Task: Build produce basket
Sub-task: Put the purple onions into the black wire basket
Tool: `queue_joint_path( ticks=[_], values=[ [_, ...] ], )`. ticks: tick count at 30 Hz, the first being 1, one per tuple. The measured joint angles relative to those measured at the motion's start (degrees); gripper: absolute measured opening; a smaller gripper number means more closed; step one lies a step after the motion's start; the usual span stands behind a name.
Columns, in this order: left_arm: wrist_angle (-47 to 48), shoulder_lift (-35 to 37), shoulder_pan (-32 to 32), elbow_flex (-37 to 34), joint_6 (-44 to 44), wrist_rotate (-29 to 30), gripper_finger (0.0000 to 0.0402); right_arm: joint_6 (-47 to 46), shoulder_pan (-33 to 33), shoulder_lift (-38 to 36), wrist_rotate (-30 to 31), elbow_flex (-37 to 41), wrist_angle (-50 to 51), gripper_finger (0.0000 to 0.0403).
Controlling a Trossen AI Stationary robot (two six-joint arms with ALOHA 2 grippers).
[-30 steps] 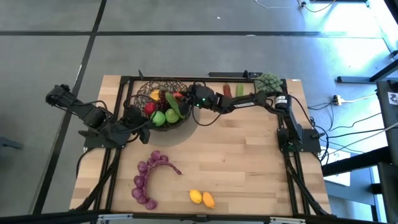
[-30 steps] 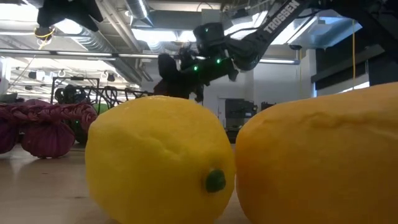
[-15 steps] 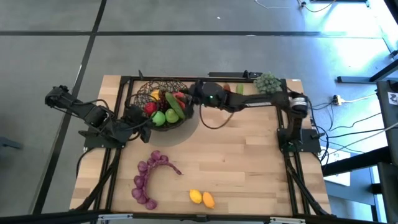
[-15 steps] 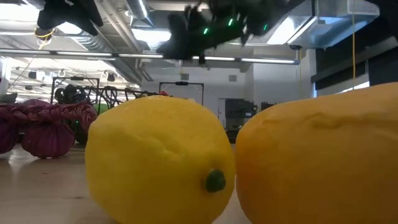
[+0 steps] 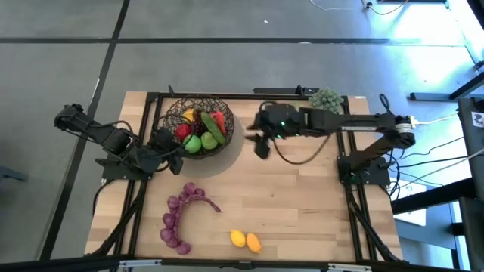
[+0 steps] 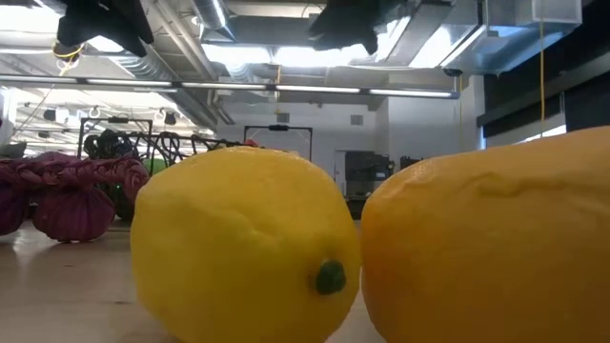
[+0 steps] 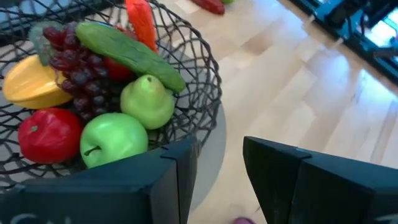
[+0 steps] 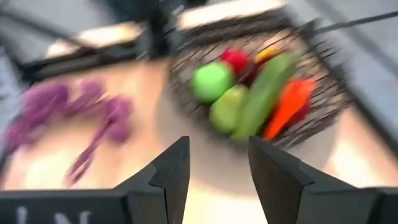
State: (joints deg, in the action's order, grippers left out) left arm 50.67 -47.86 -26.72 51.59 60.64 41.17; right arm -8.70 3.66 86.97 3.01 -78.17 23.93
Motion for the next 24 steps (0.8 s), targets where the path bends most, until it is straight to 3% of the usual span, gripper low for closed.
queue_joint_path(
  ticks=[5,9,15,20,24],
  values=[
    [0.2,0.0,0.0,0.0,-1.2,-2.6,0.0121,-0.6,-6.0,-1.7,-3.6,0.0,8.1,0.0156],
    [0.2,0.0,0.0,0.0,-0.8,-6.7,0.0121,-11.1,-9.8,-1.7,-3.8,0.0,12.3,0.0156],
    [-0.1,0.0,0.0,0.0,1.5,-9.1,0.0121,-28.8,-11.8,-1.7,4.6,0.0,17.0,0.0156],
    [-0.1,0.0,0.0,0.0,1.8,-9.4,0.0121,-28.8,-11.5,-1.7,5.5,0.0,18.0,0.0156],
    [-0.1,0.0,0.0,0.0,1.9,-9.4,0.0121,-36.2,-9.0,-1.7,12.0,0.0,18.8,0.0156]
  ],
)
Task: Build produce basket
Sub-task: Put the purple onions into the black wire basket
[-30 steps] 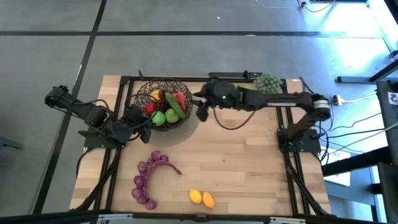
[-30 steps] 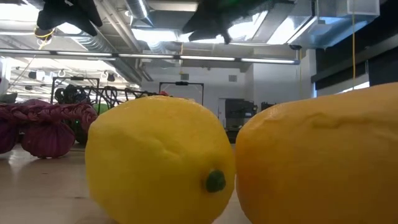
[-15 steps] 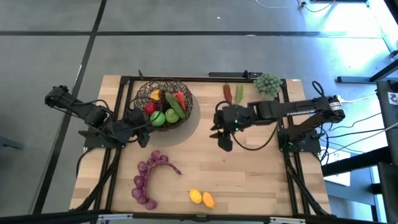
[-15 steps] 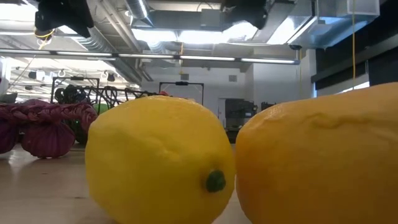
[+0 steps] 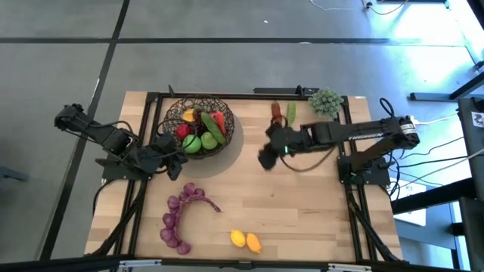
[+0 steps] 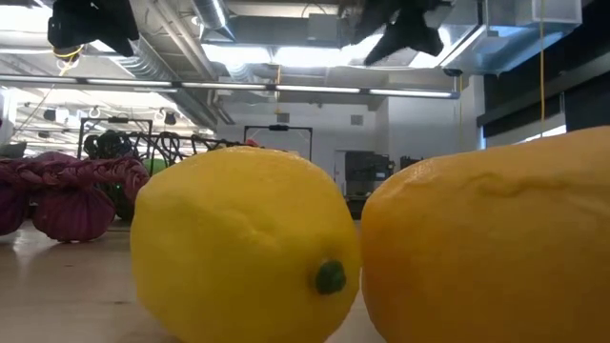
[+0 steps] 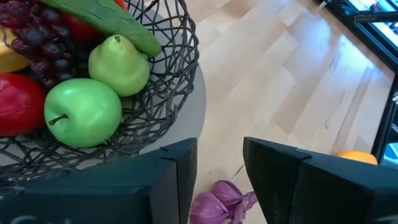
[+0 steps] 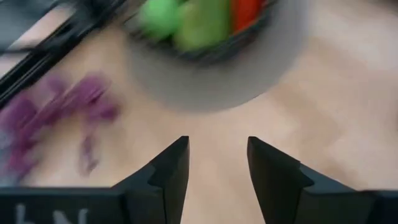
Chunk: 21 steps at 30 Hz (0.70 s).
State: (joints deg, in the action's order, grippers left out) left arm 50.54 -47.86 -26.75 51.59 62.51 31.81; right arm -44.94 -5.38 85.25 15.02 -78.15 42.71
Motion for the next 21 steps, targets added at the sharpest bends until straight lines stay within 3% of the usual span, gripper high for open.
queue_joint_path(
  ticks=[3,5,9,13,16,21],
  values=[
    [-0.1,0.0,0.0,0.0,0.1,0.2,0.0121,-4.8,3.5,0.0,2.9,0.0,0.1,0.0156],
    [-0.3,0.0,0.0,0.0,0.1,0.3,0.0121,-7.3,6.2,0.0,-0.5,0.0,0.1,0.0156],
    [-0.6,-0.4,-0.3,0.0,0.0,-1.5,0.0121,3.5,9.2,0.0,-6.4,0.0,0.0,0.0156],
    [-1.2,-0.5,-2.3,0.0,-3.2,-9.1,0.0121,12.6,9.5,0.0,-10.7,0.0,-1.9,0.0156],
    [-3.3,-2.7,-5.5,0.0,-5.8,-14.4,0.0121,13.8,8.9,0.0,-11.0,0.0,-1.9,0.0156],
    [-3.9,-7.8,-10.4,0.0,-7.7,-17.7,0.0121,15.5,7.7,0.1,-11.2,0.0,-1.8,0.0156]
  ],
)
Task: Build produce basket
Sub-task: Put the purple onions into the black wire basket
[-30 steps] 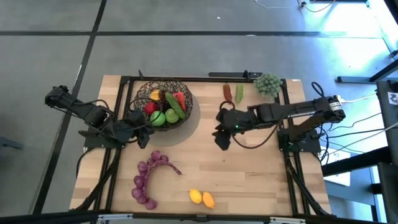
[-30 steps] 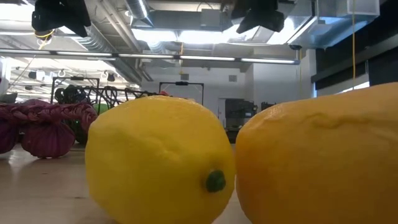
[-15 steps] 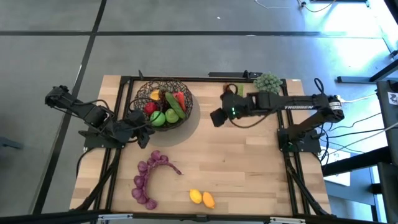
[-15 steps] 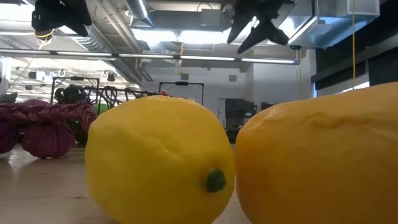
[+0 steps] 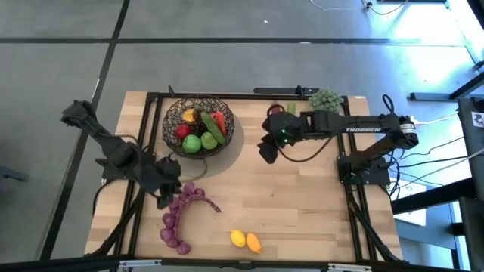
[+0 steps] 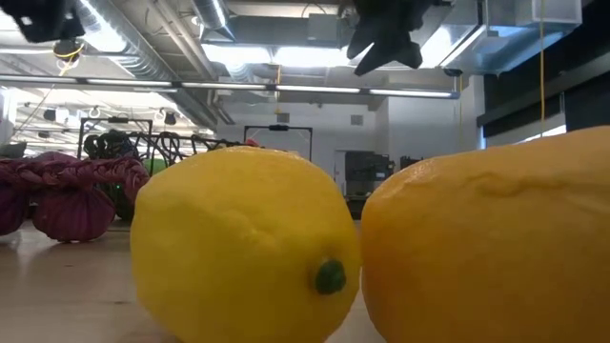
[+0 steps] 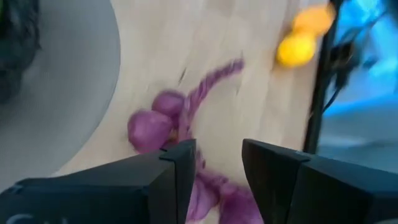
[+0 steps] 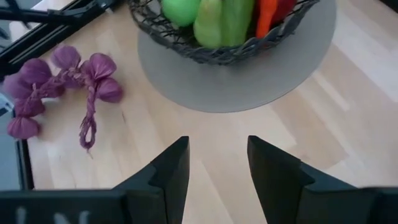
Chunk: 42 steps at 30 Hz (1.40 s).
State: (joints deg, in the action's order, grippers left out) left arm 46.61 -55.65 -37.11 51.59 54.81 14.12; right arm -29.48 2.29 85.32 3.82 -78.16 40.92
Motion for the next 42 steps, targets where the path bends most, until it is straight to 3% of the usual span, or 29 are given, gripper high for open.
queue_joint_path(
  ticks=[9,16,23,42],
  values=[
    [-0.1,-9.5,-6.3,0.0,1.2,-0.2,0.0121,-0.2,-1.2,0.0,0.0,0.0,0.0,0.0156],
    [-0.7,-14.4,-7.6,0.0,9.9,0.5,0.0121,0.0,-1.2,0.0,0.1,0.0,0.0,0.0156],
    [-2.1,-18.5,-7.6,0.0,12.5,1.5,0.0121,1.7,-1.2,0.0,0.1,0.0,0.1,0.0156],
    [-4.3,-28.0,-6.1,0.0,8.9,4.7,0.0121,4.6,-1.2,0.0,0.1,0.0,0.1,0.0156]
  ],
)
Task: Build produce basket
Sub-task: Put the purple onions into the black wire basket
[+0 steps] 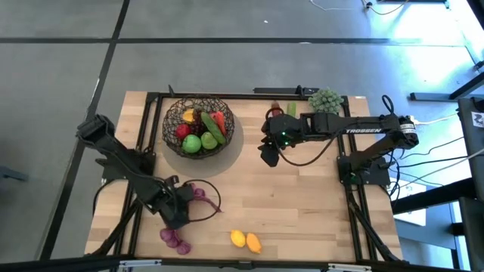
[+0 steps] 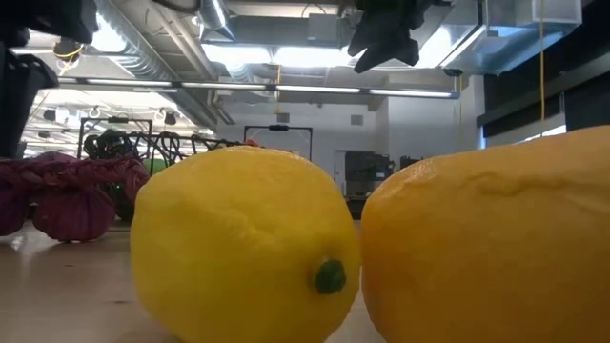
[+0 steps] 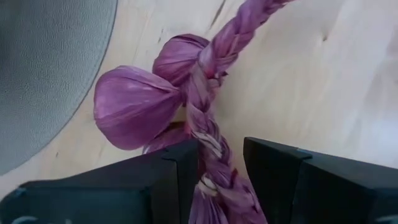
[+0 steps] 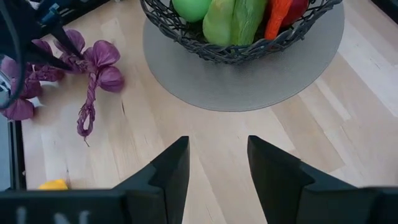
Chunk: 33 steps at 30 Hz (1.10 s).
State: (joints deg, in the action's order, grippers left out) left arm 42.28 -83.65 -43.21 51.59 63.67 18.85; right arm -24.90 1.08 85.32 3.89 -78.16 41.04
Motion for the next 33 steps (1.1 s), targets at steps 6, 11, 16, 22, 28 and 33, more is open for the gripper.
queue_joint_path(
  ticks=[6,11,16,22,28,33],
  values=[
    [-3.5,-4.7,1.3,0.2,-3.9,0.5,0.0121,0.0,0.0,0.0,0.0,0.0,0.0,0.0156],
    [-4.2,-7.7,2.4,0.2,-4.5,0.2,0.0121,-0.1,0.0,0.0,-0.1,0.0,0.0,0.0156],
    [-4.0,-8.2,3.5,0.2,-7.6,-0.1,0.0114,-0.1,0.0,0.0,-0.1,0.0,0.0,0.0156],
    [-4.0,-8.2,5.3,0.1,-12.1,-0.7,0.0066,-0.1,0.0,0.0,-0.1,0.0,0.0,0.0156],
    [-4.0,-8.2,6.9,0.1,-13.3,-2.6,0.0008,-0.1,0.0,0.0,-0.1,0.0,0.0,0.0156],
    [-4.0,-8.2,7.9,0.1,-13.2,-4.7,0.0004,-0.1,0.0,0.0,-0.1,0.0,0.0,0.0156]
  ],
)
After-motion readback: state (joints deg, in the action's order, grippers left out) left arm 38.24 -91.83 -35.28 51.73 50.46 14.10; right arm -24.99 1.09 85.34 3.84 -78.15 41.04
